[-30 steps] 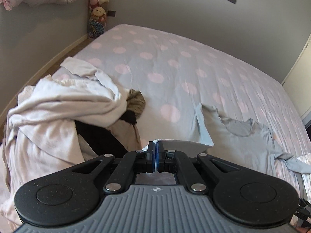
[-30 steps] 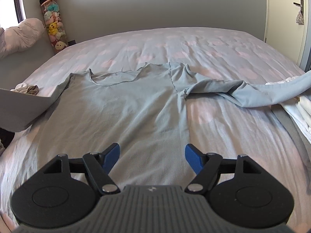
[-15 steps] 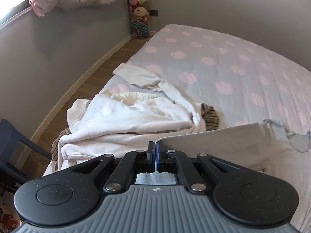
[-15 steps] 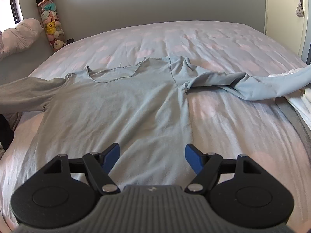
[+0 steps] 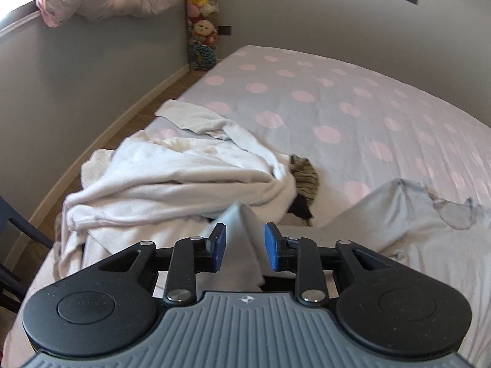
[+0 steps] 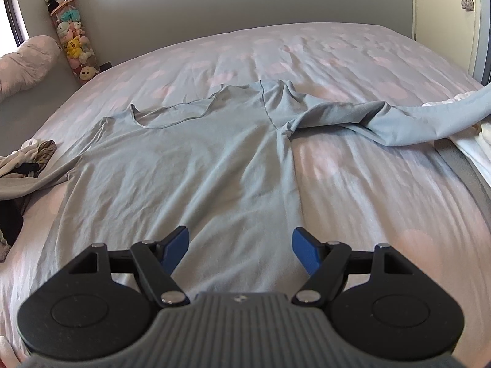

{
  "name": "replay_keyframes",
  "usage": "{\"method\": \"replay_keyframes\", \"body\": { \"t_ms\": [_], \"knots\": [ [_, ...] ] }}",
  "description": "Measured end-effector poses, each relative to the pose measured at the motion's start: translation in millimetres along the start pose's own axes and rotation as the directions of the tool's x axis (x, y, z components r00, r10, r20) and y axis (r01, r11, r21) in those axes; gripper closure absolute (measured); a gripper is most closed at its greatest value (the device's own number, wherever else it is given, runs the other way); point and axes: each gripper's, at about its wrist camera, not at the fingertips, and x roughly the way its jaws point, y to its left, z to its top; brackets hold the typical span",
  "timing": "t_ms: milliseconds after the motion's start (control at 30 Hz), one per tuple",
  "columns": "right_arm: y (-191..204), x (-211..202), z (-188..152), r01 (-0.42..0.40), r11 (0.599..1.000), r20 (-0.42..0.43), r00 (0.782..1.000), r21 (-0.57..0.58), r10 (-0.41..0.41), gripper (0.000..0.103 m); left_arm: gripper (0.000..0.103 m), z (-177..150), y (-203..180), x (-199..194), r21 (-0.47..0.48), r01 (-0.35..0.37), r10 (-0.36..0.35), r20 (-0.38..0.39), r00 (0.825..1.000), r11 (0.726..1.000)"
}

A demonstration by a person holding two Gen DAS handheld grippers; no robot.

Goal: Fold clothes

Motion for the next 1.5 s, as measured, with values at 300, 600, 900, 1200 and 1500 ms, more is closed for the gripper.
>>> {"method": "replay_keyframes", "body": {
  "t_ms": [300,600,900,1200,1500],
  "knots": [
    [-18.4,6.5,7.0,-0.03,0.995,-0.158,0.986,0.096,0.045,0.026,0.064,-93.7,-102.6,19.0,0.132,0.348,-0.271,-0.402,0.875,0.928],
    [-50.6,3.9,18.0,-0.027,0.999,-0.451,0.892,-0.041,0.006,0.025,0.061,-177.0,-169.8,53.8,0.319,0.443,-0.126,-0.677,0.725,0.838],
    [-73.3,20.1,-11.9,-0.099,0.994,-0.653,0.756,-0.038,0.051,0.055,0.061,-219.8,-196.3,71.8,0.4,0.472,-0.024,-0.742,0.67,0.786],
    [-62.7,9.3,-11.9,-0.189,0.981,-0.712,0.694,-0.044,0.102,0.098,0.095,-235.0,-207.8,60.6,0.461,0.477,0.005,-0.723,0.691,0.748],
    [-94.0,-6.5,-19.4,-0.164,0.986,-0.721,0.688,-0.04,0.085,0.103,0.101,-240.8,-206.6,47.0,0.458,0.486,0.017,-0.74,0.673,0.744]
  ]
}}
